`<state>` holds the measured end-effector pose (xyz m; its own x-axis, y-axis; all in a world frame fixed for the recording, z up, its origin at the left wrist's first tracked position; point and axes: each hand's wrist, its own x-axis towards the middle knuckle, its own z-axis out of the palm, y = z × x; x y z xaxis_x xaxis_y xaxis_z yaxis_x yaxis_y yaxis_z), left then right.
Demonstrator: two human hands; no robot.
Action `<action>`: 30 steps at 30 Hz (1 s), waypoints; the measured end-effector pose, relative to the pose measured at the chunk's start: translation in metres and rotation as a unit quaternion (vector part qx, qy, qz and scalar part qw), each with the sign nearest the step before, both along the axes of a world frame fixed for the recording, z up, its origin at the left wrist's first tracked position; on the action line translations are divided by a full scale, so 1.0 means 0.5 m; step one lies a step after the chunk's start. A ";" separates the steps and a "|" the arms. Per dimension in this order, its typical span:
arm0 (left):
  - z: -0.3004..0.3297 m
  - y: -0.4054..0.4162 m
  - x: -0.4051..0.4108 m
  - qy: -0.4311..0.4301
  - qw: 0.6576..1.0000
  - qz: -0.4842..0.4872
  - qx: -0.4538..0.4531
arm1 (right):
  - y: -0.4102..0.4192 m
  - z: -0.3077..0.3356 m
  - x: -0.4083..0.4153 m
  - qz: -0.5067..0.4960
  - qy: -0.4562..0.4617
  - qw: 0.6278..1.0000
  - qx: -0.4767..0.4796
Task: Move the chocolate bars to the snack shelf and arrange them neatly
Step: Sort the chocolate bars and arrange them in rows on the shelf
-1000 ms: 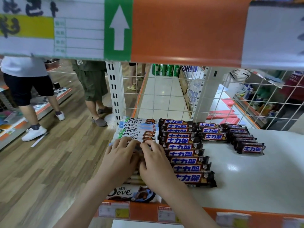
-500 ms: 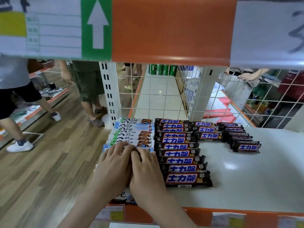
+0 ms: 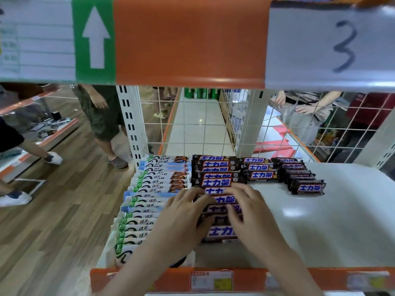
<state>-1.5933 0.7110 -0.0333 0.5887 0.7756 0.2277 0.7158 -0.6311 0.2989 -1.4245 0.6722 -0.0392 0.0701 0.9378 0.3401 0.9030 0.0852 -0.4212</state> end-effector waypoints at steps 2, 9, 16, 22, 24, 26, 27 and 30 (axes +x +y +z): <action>0.000 -0.003 0.026 0.016 0.999 -0.041 -0.004 | -0.009 -0.015 0.020 -0.023 -0.011 0.999 -0.029; -0.008 0.003 0.048 0.038 0.997 -0.063 0.001 | -0.025 -0.046 0.014 -0.020 0.022 0.997 -0.071; -0.007 0.005 0.044 0.025 0.997 -0.070 -0.005 | -0.024 -0.056 0.010 -0.015 0.033 0.996 -0.082; -0.005 0.005 0.043 0.025 0.997 -0.075 -0.012 | -0.029 -0.055 0.023 -0.009 0.036 0.996 -0.081; -0.007 0.006 0.041 0.029 0.996 -0.080 -0.011 | -0.032 -0.055 0.027 -0.005 0.034 0.996 -0.077; -0.009 0.008 0.038 0.034 0.996 -0.082 -0.010 | -0.034 -0.057 0.024 -0.003 0.026 0.997 -0.072; -0.011 0.009 0.036 0.034 0.996 -0.083 -0.014 | -0.035 -0.058 0.022 -0.003 0.021 0.997 -0.072; -0.011 0.009 0.033 0.035 0.996 -0.084 -0.024 | -0.038 -0.063 0.018 -0.004 0.017 0.997 -0.074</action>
<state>-1.5770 0.7156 -0.0389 0.7240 0.6740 0.1467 0.6220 -0.7298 0.2836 -1.4155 0.6533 -0.0708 0.0874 0.9769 0.1949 0.8881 0.0123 -0.4595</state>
